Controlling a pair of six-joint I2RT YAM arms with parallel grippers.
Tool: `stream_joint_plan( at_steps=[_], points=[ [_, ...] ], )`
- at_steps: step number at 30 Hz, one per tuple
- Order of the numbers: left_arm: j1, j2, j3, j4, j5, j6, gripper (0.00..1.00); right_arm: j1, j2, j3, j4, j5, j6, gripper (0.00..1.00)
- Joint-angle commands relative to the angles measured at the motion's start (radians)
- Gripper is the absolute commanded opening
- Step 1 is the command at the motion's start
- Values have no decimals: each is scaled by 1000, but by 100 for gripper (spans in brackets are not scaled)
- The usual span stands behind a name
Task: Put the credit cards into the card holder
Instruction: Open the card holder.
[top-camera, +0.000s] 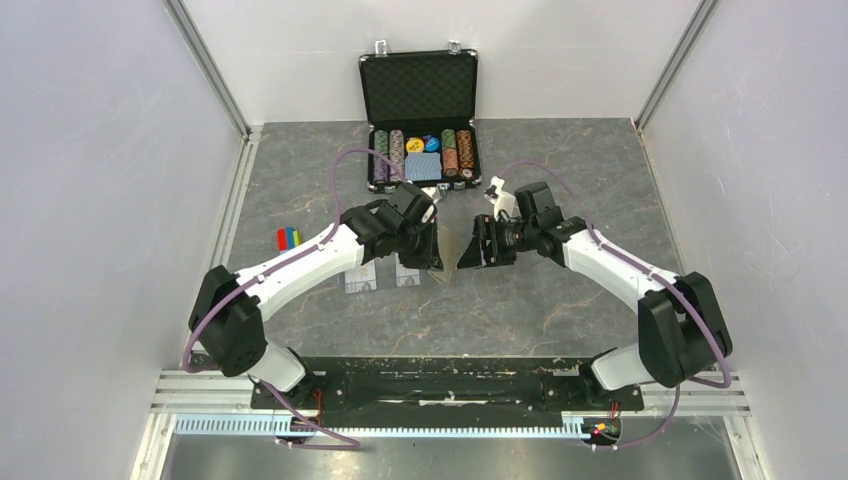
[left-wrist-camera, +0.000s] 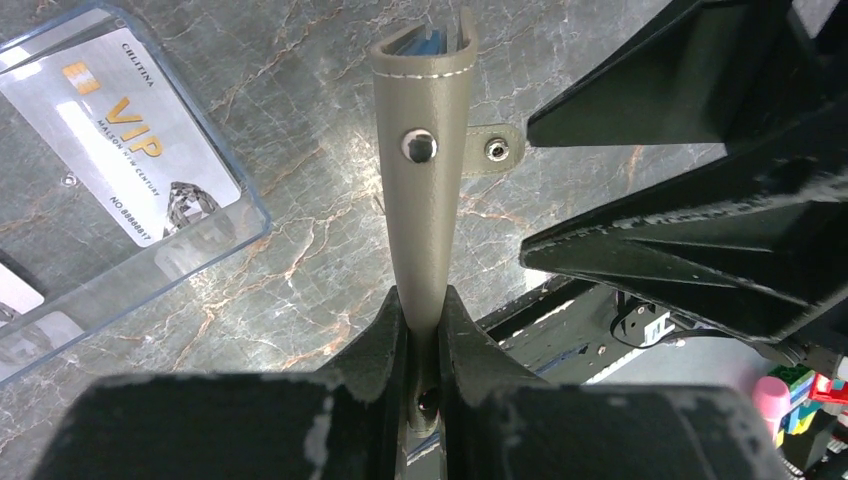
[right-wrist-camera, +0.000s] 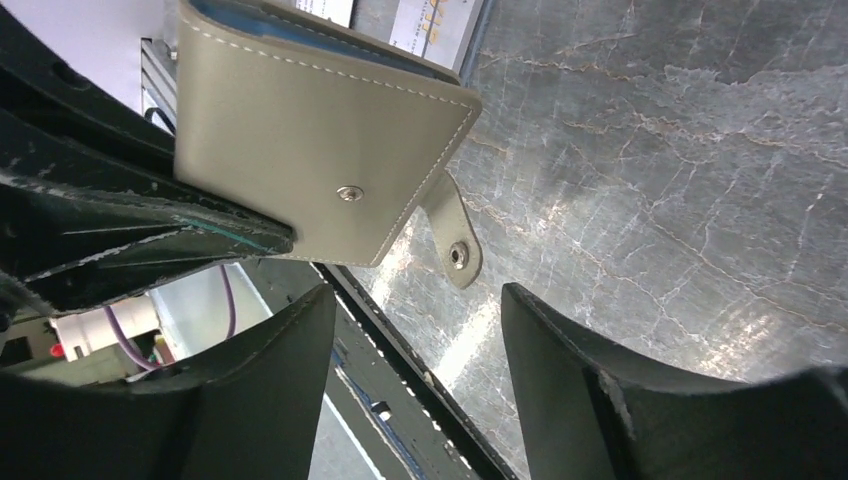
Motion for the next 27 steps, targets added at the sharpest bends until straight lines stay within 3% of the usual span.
stream_joint_plan(
  at_steps=[1,3,6,13,19,22,27],
  points=[
    [4,-52,-4,66,8,-27,2,0,34,-15,79,-44,47,60],
    [6,-56,-8,70,11,-27,2,0,57,-12,78,-32,50,52],
    [5,-56,-10,70,17,-24,2,-4,80,-2,86,-24,52,47],
    [6,-67,-15,73,28,-20,2,-26,116,3,113,-43,55,45],
    [7,-71,-17,75,38,-21,2,-26,130,-48,266,-123,151,39],
    [7,-76,-18,76,39,-23,2,-25,145,-69,329,-144,185,30],
    [7,-83,-15,78,30,-24,2,-24,146,-68,352,-174,186,2]
  ],
)
